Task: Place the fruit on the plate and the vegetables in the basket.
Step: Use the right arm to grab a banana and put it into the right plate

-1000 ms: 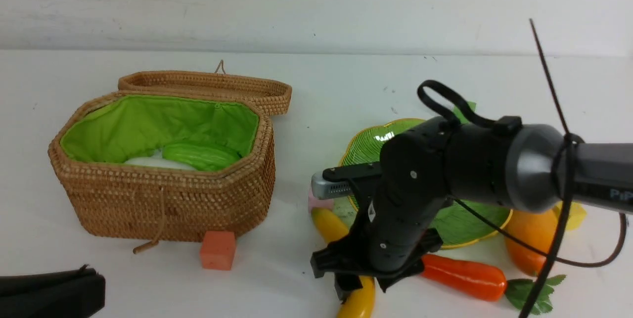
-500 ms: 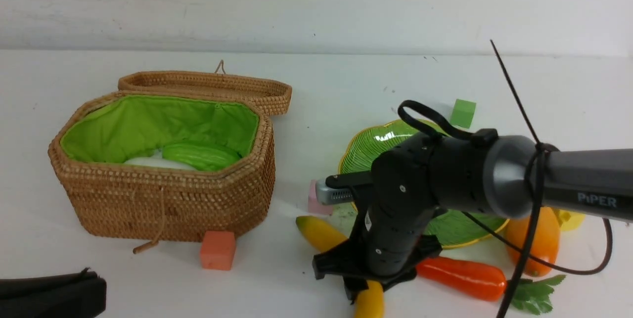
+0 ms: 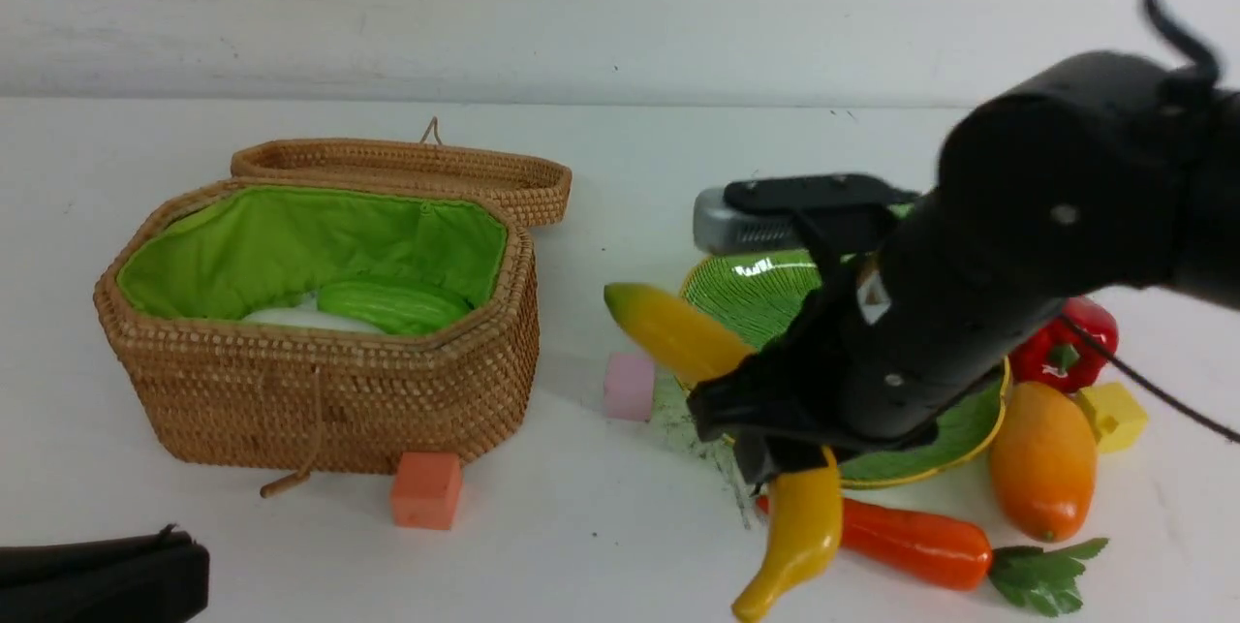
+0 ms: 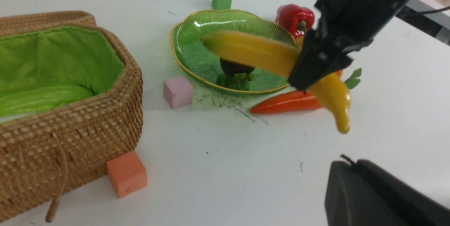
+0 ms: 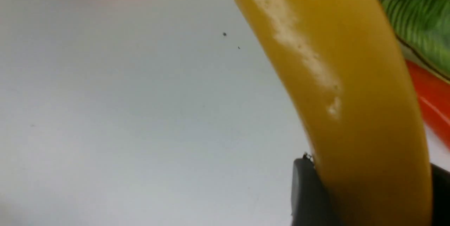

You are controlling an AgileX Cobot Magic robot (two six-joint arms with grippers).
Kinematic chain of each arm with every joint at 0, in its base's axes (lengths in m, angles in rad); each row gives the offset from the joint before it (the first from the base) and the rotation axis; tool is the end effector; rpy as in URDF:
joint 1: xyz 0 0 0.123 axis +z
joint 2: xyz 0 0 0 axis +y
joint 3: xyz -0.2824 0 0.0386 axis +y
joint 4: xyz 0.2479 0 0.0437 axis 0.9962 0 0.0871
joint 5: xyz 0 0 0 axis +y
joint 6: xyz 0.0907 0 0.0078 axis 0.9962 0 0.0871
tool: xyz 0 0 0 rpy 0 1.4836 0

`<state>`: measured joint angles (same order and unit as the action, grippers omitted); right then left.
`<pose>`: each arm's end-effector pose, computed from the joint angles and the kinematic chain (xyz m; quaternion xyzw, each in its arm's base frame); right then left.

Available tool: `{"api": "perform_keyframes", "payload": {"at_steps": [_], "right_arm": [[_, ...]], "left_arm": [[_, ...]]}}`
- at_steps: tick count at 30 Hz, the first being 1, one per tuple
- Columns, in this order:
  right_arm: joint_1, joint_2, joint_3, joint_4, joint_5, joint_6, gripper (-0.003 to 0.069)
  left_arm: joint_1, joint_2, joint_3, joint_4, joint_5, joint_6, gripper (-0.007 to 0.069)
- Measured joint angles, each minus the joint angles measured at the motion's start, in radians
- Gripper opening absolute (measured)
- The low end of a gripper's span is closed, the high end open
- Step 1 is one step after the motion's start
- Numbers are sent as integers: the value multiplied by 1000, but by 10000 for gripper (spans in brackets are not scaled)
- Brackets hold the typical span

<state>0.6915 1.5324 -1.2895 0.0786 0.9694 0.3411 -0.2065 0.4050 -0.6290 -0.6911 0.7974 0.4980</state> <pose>0.2412 0.2073 0.3075 -0.1556 0.9621 0.1408 0.1740 0.0536 -0.0537 0.3390 0.2052 0.7832 -0.2557 0.5283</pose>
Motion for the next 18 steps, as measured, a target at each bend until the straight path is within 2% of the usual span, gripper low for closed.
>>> {"api": "perform_keyframes", "payload": {"at_steps": [6, 8, 10, 12, 15, 18], "right_arm": [[-36, -164, -4, -51, 27, -6, 327], [-85, -187, -23, -79, 38, -37, 327], [-156, -181, -51, -92, 39, -107, 327], [-188, -171, -65, -95, 39, -147, 327], [-297, -97, -123, -87, 39, -299, 327], [-349, -41, -146, -64, 35, -354, 327]], "left_arm": [[0, 0, 0, -2, -30, 0, -13], [0, 0, 0, -6, -46, 0, -13], [0, 0, 0, -19, -56, 4, -12], [0, 0, 0, -30, -64, 13, -13], [0, 0, 0, -77, -92, 72, -11], [0, 0, 0, -103, -101, 116, -10]]}}
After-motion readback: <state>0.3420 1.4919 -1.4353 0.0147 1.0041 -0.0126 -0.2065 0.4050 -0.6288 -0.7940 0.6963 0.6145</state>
